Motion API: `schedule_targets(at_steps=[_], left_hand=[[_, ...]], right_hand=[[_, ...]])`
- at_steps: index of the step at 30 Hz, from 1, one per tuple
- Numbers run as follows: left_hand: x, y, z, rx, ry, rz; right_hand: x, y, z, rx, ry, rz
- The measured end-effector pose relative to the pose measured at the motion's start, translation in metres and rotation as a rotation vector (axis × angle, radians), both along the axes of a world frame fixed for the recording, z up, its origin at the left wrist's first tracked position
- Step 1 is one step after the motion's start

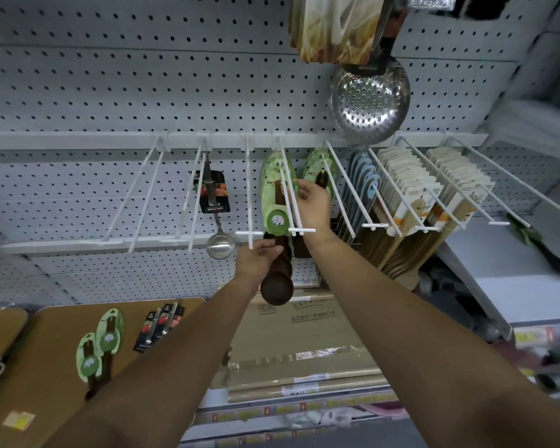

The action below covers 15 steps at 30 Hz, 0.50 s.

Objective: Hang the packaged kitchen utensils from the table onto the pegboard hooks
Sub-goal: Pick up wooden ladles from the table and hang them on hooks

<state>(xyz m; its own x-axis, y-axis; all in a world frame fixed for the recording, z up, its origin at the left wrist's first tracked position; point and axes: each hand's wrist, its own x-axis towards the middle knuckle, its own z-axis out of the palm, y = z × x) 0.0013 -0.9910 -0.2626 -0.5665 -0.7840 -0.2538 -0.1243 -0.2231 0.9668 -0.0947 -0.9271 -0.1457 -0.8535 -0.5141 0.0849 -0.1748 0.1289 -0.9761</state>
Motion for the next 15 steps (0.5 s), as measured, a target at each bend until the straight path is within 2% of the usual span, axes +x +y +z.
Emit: schedule_targets(at_steps=[3,7,10,12,15], left_hand=[[-0.009,-0.002,-0.001,0.0,-0.01,0.003],[-0.006,-0.004,-0.004,-0.1,-0.08,-0.069],[0.014,-0.001,-0.009,-0.162,-0.079,-0.097],[0.034,-0.001,-0.017,-0.283,-0.164,-0.103],[0.07,-0.005,-0.021,-0.466,-0.372,-0.131]], right_hand=[[-0.004,-0.003,-0.003,0.013,-0.006,0.007],[-0.011,-0.003,-0.016,0.003,-0.022,-0.007],[-0.003,0.014,-0.018,0.079,-0.006,0.041],[0.003,0.031,-0.024,0.15,0.015,0.083],[0.007,0.057,-0.041,0.365,0.129,0.137]])
